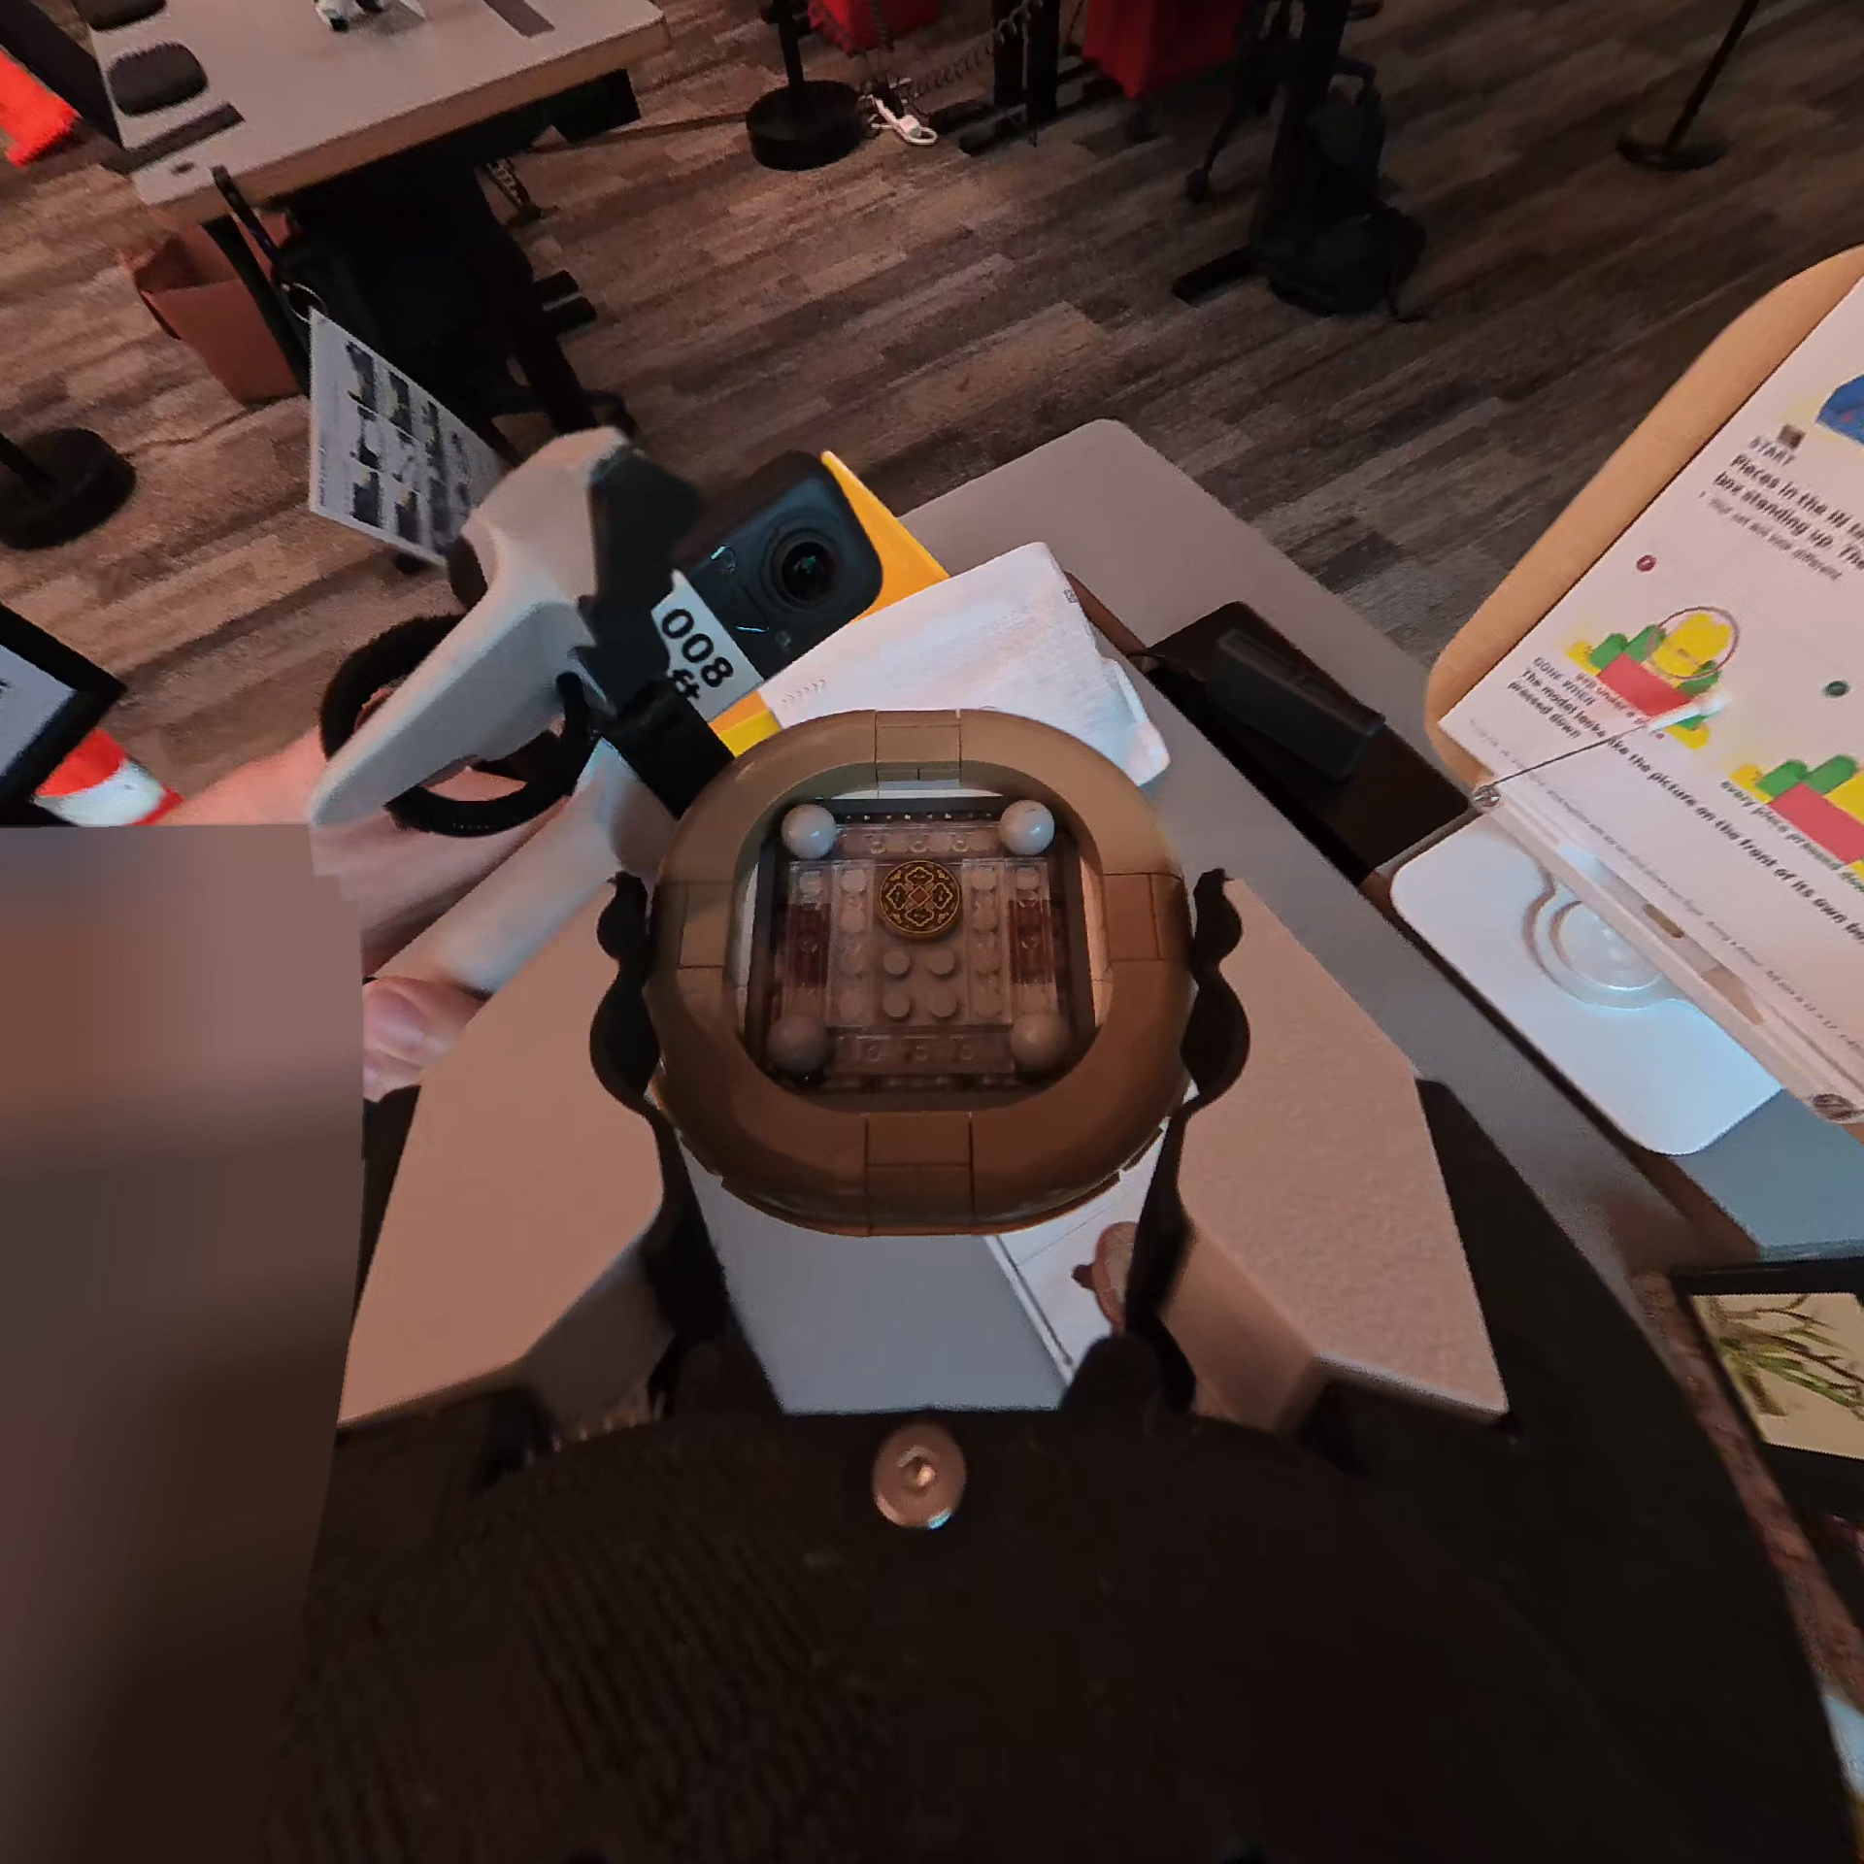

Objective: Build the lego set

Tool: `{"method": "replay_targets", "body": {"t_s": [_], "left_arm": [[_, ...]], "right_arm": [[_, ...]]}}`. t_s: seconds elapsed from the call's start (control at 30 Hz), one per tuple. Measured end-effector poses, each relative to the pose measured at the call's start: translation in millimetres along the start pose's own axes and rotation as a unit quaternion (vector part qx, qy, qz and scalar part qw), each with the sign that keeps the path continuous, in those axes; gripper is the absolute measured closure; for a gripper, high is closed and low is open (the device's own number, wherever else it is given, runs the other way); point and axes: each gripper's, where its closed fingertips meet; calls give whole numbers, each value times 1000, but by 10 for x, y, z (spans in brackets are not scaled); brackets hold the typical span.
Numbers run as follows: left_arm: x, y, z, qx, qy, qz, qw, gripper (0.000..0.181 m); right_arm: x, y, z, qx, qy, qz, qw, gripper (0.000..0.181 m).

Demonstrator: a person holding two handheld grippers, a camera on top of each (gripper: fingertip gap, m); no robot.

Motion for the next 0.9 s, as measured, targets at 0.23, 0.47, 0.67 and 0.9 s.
{"method": "replay_targets", "body": {"t_s": [0.23,0.47,0.67,0.9], "left_arm": [[41,-10,23,-7,8,-3,1000,46],[55,-45,25,-1,11,-3,1000,47],[34,60,-37,4,12,2,1000,54],[33,487,-377,11,-8,45,999,64]], "right_arm": [[-20,-19,-28,-39,-9,59,997,74],[-45,1,-54,-37,-11,54,998,74],[47,48,10,-3,-1,-31,1000,75],[440,149,349,21,1,-175,984,76]]}}
Point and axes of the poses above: each gripper's, where its closed fingertips meet, z out along the fingers, x out of its underside, y = z × x across the jaws, and after that the axes turned 5 degrees about -x, right-handed
